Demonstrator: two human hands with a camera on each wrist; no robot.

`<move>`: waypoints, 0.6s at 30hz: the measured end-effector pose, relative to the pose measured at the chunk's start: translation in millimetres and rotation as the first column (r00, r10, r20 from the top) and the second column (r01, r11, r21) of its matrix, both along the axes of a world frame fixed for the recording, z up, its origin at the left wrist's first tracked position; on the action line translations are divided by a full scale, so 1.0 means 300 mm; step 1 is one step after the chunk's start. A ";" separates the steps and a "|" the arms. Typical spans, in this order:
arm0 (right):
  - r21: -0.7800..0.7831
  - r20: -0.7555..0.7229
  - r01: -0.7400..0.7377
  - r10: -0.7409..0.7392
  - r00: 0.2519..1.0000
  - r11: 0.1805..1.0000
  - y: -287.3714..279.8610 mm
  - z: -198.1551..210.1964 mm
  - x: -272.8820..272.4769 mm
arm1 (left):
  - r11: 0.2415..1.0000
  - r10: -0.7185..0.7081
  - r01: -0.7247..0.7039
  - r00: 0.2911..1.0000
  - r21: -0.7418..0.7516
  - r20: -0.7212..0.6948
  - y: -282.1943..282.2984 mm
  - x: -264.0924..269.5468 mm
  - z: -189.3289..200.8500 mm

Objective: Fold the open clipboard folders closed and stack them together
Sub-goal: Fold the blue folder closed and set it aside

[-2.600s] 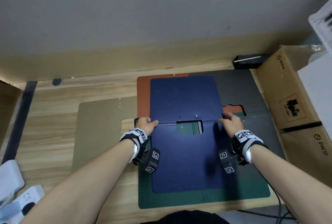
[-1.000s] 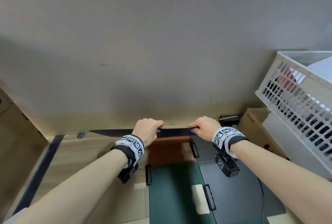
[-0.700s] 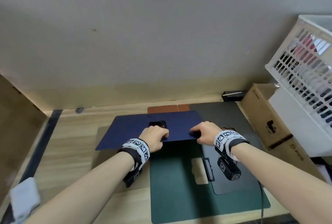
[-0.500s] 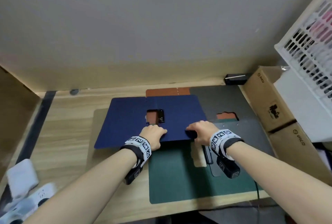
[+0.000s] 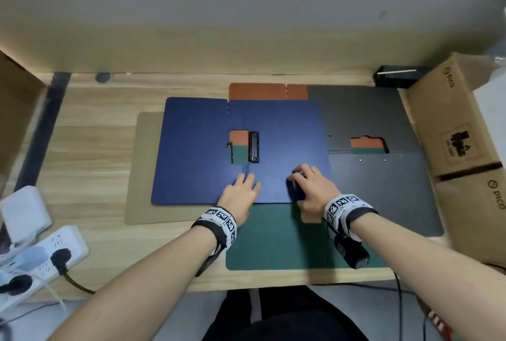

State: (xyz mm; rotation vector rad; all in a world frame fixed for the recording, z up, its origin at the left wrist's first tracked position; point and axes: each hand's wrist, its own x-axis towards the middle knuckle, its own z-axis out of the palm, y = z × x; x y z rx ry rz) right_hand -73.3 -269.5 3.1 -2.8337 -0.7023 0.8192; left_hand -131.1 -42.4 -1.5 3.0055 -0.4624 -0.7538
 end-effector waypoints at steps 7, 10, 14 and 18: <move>0.078 -0.052 0.020 -0.016 0.999 0.997 0.065 0.002 0.167 | 0.903 0.179 -0.237 0.966 -0.358 -0.189 0.126 0.087 0.061; 0.120 0.047 -0.007 0.002 0.999 0.993 0.104 -0.028 0.202 | 0.791 0.448 -0.457 0.885 -0.408 -0.122 0.245 0.098 0.051; 0.022 0.002 -0.066 0.066 0.998 0.998 0.135 -0.096 0.200 | 0.582 0.773 -0.722 0.634 -0.374 -0.021 0.411 0.049 -0.016; 0.020 -0.012 -0.038 0.038 0.999 0.999 0.140 -0.125 0.187 | 0.411 0.904 -0.889 0.427 -0.203 -0.038 0.507 -0.002 -0.056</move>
